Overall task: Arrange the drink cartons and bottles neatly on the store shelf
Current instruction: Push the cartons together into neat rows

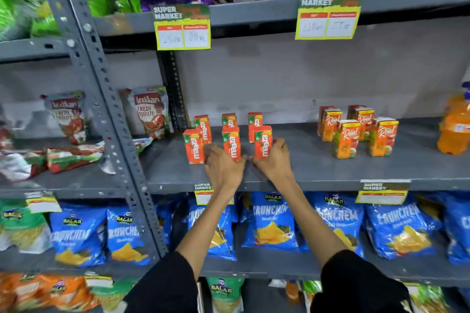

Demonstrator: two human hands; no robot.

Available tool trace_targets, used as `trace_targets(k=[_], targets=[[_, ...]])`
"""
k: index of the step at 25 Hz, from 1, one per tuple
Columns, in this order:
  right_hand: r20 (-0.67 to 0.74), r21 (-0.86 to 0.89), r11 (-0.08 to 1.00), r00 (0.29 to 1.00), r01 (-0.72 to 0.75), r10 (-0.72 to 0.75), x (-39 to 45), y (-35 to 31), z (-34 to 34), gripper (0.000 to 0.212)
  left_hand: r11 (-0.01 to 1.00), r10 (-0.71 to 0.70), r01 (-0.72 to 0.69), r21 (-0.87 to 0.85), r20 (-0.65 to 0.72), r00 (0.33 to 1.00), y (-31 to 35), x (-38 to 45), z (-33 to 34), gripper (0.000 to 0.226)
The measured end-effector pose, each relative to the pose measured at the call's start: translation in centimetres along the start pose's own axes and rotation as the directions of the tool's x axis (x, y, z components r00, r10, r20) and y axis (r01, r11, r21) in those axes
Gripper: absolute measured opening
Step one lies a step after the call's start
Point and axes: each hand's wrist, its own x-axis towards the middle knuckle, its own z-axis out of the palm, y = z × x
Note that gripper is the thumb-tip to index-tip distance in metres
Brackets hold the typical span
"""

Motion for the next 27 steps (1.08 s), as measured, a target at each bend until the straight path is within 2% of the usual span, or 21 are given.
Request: trace_targets(k=[5,9,14,17,20,22,25,27], targets=[[-0.027,-0.031,0.998,0.998,-0.052,0.051,0.4,-0.2,0.5,0.073,0.993,0.065,-0.061,0.098,-0.035,0.997,-0.7,0.6,0.5,0.066],[-0.028,-0.071,0.997,0.999,-0.028,0.026,0.1,-0.4,0.8,0.07,0.994,0.093,-0.09,0.061,-0.042,0.995,-1.1,0.6,0.4,0.062],[-0.034,-0.239,0.971,0.999,0.013,-0.021,0.0,-0.4,0.8,0.07,0.996,0.086,-0.084,0.042,-0.047,0.995,-1.2,0.5,0.5,0.056],[-0.019,-0.271,0.962,0.999,0.023,-0.029,-0.1,-0.5,0.7,0.071,0.996,0.092,-0.091,0.019,-0.021,0.996,-1.0,0.5,0.2,0.056],[0.035,-0.114,0.993,0.999,-0.017,0.021,-0.5,-0.6,0.0,0.083,0.994,0.07,-0.071,-0.08,-0.017,0.997,-0.7,-0.1,-0.7,0.07],[0.039,0.017,0.999,0.999,-0.03,0.029,-1.0,0.2,-1.5,0.081,0.979,0.095,-0.115,-0.167,-0.124,0.988,0.3,-1.7,-1.1,0.072],[-0.063,0.079,0.996,0.997,0.039,-0.034,-2.1,3.0,-4.9,0.053,0.951,0.197,-0.253,-0.176,-0.283,0.938,3.2,-5.9,-0.9,0.054],[-0.16,0.121,0.988,0.985,0.092,-0.072,-2.6,4.6,-7.7,0.034,0.927,0.247,-0.305,-0.219,-0.256,0.935,5.8,-8.5,0.0,0.043]])
